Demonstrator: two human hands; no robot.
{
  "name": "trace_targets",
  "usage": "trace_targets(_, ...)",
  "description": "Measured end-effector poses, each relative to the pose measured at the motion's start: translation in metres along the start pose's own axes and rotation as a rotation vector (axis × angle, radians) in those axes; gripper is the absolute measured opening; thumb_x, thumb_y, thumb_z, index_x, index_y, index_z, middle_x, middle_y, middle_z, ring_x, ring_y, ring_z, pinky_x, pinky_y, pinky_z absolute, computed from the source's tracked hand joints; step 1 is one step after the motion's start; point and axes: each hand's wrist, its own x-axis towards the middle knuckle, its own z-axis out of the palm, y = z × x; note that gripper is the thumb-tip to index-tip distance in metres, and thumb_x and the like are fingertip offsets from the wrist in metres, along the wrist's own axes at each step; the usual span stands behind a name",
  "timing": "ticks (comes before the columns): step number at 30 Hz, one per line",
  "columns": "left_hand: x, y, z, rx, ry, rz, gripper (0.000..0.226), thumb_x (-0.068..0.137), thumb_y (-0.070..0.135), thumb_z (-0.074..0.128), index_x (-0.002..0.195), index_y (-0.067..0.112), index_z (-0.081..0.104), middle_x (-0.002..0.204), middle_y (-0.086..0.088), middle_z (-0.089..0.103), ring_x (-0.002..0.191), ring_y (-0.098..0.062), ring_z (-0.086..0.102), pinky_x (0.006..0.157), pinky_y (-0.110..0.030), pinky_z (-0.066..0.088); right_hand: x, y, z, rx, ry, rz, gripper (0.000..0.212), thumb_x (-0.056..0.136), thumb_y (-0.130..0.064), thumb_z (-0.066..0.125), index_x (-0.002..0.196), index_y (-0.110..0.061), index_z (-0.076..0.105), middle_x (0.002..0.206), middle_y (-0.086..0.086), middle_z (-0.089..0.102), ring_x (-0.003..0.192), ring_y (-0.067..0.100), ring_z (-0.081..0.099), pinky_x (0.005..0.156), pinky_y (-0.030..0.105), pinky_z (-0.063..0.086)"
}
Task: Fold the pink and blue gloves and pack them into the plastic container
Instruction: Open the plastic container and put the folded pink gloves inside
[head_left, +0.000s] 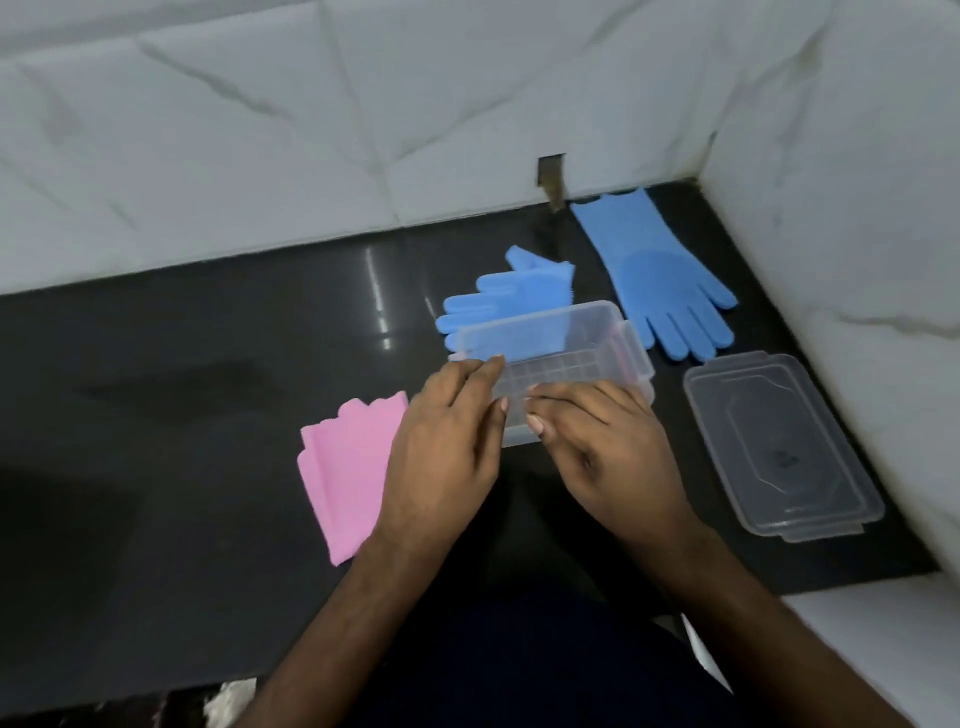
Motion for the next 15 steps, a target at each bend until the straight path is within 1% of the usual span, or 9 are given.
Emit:
trace_targets(2, -0.011, -0.019, -0.012, -0.004, 0.033, -0.057, 0.040, 0.101, 0.014, 0.063, 0.141, 0.010, 0.062, 0.126, -0.004, 0.065, 0.109, -0.019, 0.064, 0.091, -0.029, 0.052, 0.007, -0.017, 0.013, 0.023, -0.048, -0.036, 0.020, 0.102, -0.026, 0.061, 0.113, -0.018, 0.075, 0.116, -0.006, 0.073, 0.103, 0.015, 0.065, 0.086, 0.038, 0.050)
trace_targets(4, -0.021, -0.036, -0.024, 0.001, 0.066, -0.117, 0.039, 0.101, 0.013, 0.063, 0.140, 0.010, 0.062, 0.126, -0.004, 0.065, 0.110, -0.019, 0.063, 0.092, -0.023, 0.046, 0.014, -0.032, 0.023, 0.025, -0.108, -0.077, 0.023, 0.101, -0.027, 0.058, 0.114, -0.019, 0.075, 0.117, -0.006, 0.072, 0.105, 0.015, 0.064, 0.087, 0.038, 0.050)
trace_targets(6, -0.029, -0.047, -0.032, 0.013, 0.091, -0.174, 0.039, 0.102, 0.015, 0.063, 0.140, 0.010, 0.062, 0.127, -0.004, 0.065, 0.112, -0.020, 0.064, 0.091, -0.023, 0.046, 0.020, -0.044, 0.030, 0.029, -0.162, -0.097, 0.023, 0.101, -0.025, 0.059, 0.117, -0.020, 0.074, 0.120, -0.006, 0.071, 0.106, 0.014, 0.063, 0.087, 0.038, 0.050)
trace_targets(9, -0.042, -0.062, -0.043, 0.030, 0.119, -0.227, 0.040, 0.102, 0.017, 0.063, 0.141, 0.013, 0.062, 0.130, -0.002, 0.065, 0.113, -0.018, 0.064, 0.092, -0.019, 0.042, 0.029, -0.059, 0.044, 0.052, -0.225, -0.093, 0.020, 0.099, -0.020, 0.066, 0.118, -0.020, 0.075, 0.123, -0.006, 0.070, 0.109, 0.015, 0.064, 0.088, 0.041, 0.051)
trace_targets(10, -0.044, -0.067, -0.046, 0.032, 0.120, -0.244, 0.041, 0.102, 0.018, 0.063, 0.142, 0.014, 0.061, 0.132, -0.001, 0.064, 0.114, -0.018, 0.064, 0.093, -0.022, 0.045, 0.032, -0.063, 0.047, 0.058, -0.244, -0.088, 0.020, 0.099, -0.019, 0.066, 0.118, -0.019, 0.075, 0.124, -0.006, 0.070, 0.110, 0.016, 0.065, 0.090, 0.042, 0.051)
trace_targets(12, -0.052, -0.079, -0.054, 0.031, 0.135, -0.291, 0.042, 0.102, 0.020, 0.062, 0.143, 0.015, 0.059, 0.133, 0.000, 0.063, 0.115, -0.019, 0.064, 0.094, -0.036, 0.053, 0.039, -0.074, 0.057, 0.074, -0.288, -0.076, 0.021, 0.101, -0.021, 0.063, 0.119, -0.019, 0.074, 0.124, -0.006, 0.069, 0.112, 0.016, 0.063, 0.093, 0.041, 0.050)
trace_targets(13, -0.056, -0.085, -0.057, 0.034, 0.144, -0.322, 0.043, 0.102, 0.020, 0.062, 0.144, 0.015, 0.059, 0.133, 0.000, 0.063, 0.116, -0.019, 0.063, 0.094, -0.041, 0.054, 0.043, -0.079, 0.061, 0.078, -0.320, -0.062, 0.023, 0.102, -0.023, 0.060, 0.120, -0.020, 0.074, 0.125, -0.006, 0.068, 0.112, 0.016, 0.062, 0.094, 0.040, 0.050)
trace_targets(15, -0.064, -0.097, -0.059, 0.037, 0.157, -0.398, 0.045, 0.101, 0.021, 0.062, 0.146, 0.015, 0.057, 0.135, 0.000, 0.061, 0.121, -0.019, 0.060, 0.099, -0.042, 0.052, 0.051, -0.089, 0.070, 0.067, -0.401, -0.041, 0.027, 0.103, -0.026, 0.057, 0.125, -0.020, 0.071, 0.129, -0.005, 0.065, 0.116, 0.016, 0.059, 0.097, 0.039, 0.050)
